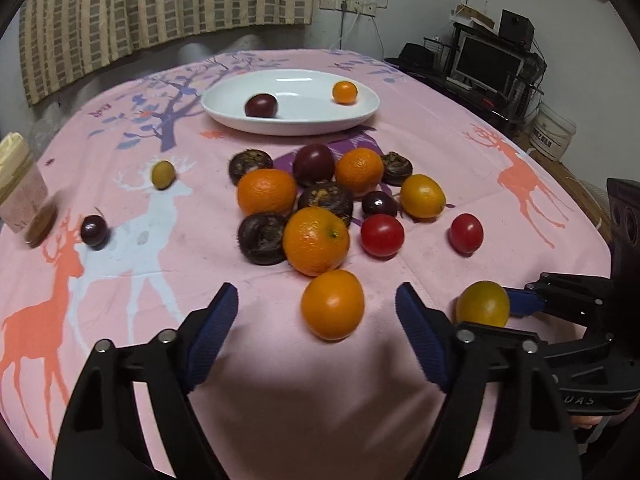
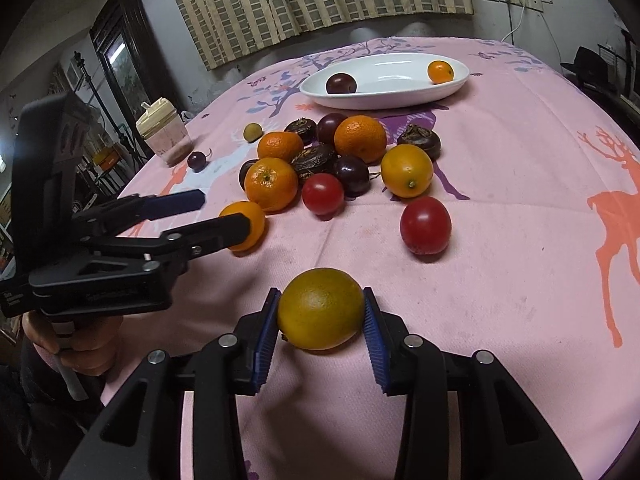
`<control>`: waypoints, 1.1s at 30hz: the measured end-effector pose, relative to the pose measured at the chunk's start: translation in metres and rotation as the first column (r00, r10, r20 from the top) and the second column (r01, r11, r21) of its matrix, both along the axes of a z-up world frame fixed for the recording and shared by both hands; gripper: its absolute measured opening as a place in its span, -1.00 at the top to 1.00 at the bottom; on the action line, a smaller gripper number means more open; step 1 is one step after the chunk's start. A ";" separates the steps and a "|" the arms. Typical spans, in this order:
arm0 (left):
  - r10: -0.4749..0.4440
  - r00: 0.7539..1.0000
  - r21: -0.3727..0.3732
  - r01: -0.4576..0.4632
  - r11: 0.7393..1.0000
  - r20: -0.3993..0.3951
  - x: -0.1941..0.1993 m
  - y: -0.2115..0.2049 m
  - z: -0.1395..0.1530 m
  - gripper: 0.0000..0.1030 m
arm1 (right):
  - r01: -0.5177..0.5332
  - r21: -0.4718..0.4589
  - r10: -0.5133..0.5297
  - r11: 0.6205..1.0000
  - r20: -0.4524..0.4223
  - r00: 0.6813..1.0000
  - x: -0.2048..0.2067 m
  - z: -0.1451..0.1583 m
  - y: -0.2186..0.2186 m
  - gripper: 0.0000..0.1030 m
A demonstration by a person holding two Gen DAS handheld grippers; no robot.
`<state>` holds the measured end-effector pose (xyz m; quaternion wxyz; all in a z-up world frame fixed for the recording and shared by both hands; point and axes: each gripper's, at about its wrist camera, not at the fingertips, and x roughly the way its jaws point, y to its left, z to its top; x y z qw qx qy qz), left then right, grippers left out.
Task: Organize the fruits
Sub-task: 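Grasp a yellow tomato with the right tool while the left tool grasps an orange tomato, then carry both tomatoes over the white plate and open both tools to release them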
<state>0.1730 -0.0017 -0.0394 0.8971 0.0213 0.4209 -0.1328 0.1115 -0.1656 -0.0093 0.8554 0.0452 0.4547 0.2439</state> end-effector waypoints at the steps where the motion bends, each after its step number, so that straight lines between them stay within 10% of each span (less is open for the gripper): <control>1: 0.001 1.000 -0.002 -0.001 1.000 -0.011 0.002 -0.001 -0.002 -0.42 | 0.001 0.003 -0.001 1.000 -0.001 1.000 0.000 0.000 -0.001 0.22; 23: -0.065 0.994 -0.027 0.063 0.998 -0.088 0.014 -0.002 -0.005 0.32 | -0.031 0.005 0.031 1.000 0.025 0.999 0.014 0.017 0.001 0.21; 29: -0.079 0.996 -0.014 0.080 0.997 0.045 0.053 0.011 0.049 0.32 | -0.006 0.032 0.000 0.999 0.178 0.984 0.079 0.067 0.000 0.21; 33: -0.024 0.996 -0.002 0.024 1.000 0.088 0.130 0.018 0.072 0.32 | 0.034 0.007 -0.035 0.999 0.127 0.991 0.161 0.062 0.011 0.21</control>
